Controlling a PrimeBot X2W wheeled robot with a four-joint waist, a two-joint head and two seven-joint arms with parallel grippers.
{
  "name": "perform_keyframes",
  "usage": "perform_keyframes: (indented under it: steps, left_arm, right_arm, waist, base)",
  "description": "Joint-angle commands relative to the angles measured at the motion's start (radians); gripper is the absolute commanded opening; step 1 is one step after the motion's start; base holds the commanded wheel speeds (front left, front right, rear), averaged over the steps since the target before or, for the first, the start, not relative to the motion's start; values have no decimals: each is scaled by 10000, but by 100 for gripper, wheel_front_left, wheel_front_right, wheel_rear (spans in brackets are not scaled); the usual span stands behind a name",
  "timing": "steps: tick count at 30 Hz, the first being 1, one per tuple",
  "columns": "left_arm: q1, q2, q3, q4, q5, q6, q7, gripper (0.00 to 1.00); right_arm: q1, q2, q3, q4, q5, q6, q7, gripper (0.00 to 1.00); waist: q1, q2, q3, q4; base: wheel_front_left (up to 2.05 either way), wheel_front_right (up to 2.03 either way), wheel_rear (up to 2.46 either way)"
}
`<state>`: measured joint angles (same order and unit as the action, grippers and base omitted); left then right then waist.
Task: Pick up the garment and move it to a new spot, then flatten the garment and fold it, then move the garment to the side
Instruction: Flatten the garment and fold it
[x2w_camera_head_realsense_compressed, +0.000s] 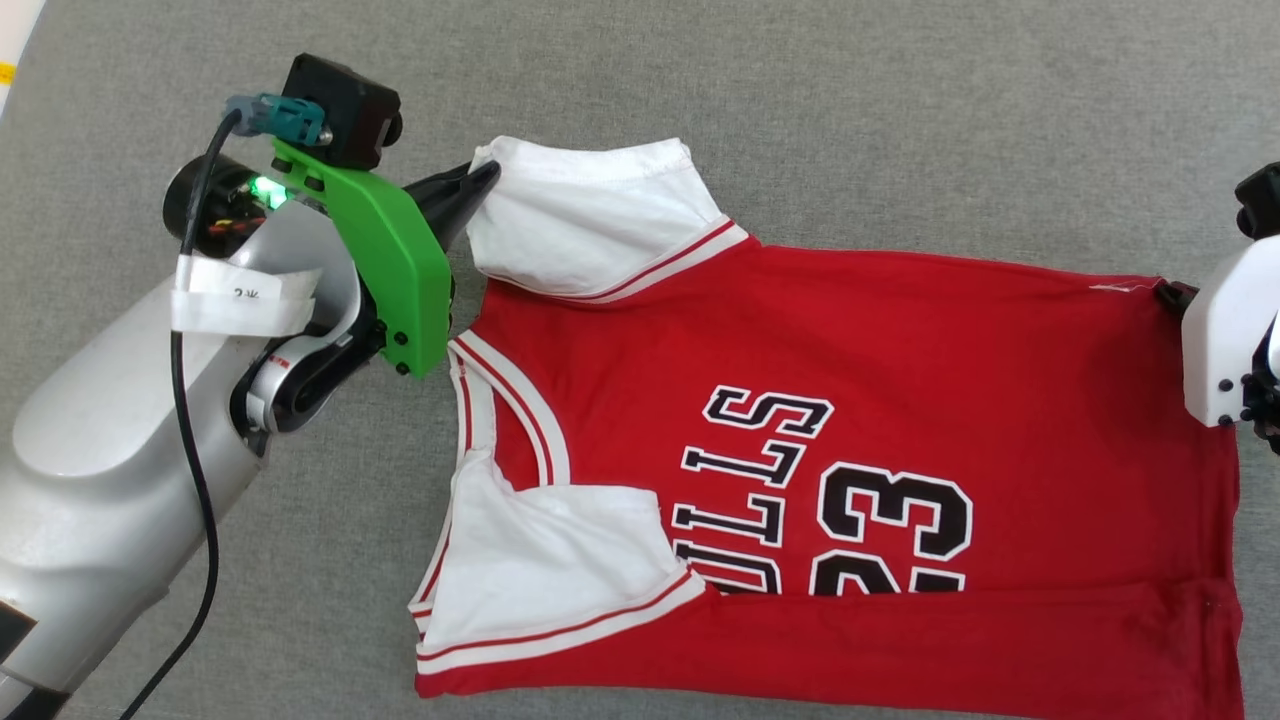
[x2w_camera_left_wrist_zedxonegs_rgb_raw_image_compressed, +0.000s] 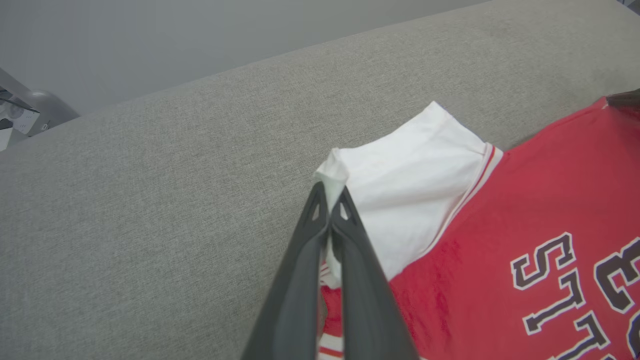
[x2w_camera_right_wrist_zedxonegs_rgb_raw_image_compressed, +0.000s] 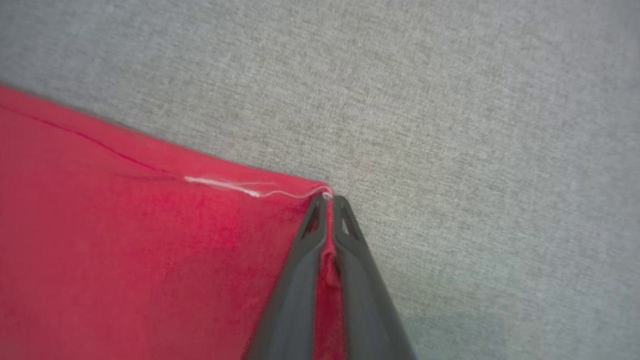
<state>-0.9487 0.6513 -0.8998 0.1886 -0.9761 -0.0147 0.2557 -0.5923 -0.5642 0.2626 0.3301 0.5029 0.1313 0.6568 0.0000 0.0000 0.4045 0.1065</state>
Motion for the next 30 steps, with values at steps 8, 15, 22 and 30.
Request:
perform_keyframes:
  steps: [8, 15, 22, 30]
  left_arm:
    - [874, -88, 28, 638, -379, -155, -535, 0]
    - [1933, 102, -141, 449, -581, 5, -821, 0]
    - [3735, 504, -548, -521, -836, 636, -1002, 0]
    - [5041, 759, -931, -993, -1049, 1017, -1104, 0]
  right_arm:
    - [549, 252, -459, 334, 443, -6, -1004, 0]
    - [1774, 408, -788, 141, 1037, -6, -1819, 0]
    - [3616, 479, -1068, -514, 1691, -6, -2438, 0]
    - [4997, 245, -821, -1308, 2119, -6, -2270, 0]
  waist:
    - [0, 0, -1334, -199]
    - [0, 0, -2321, -158]
    - [0, 0, -2915, -70]
    - [0, 0, -3095, 11]
  base:
    - [0, 0, 0]
    - [0, 0, 0]
    - [0, 0, 0]
    - [0, 0, 0]
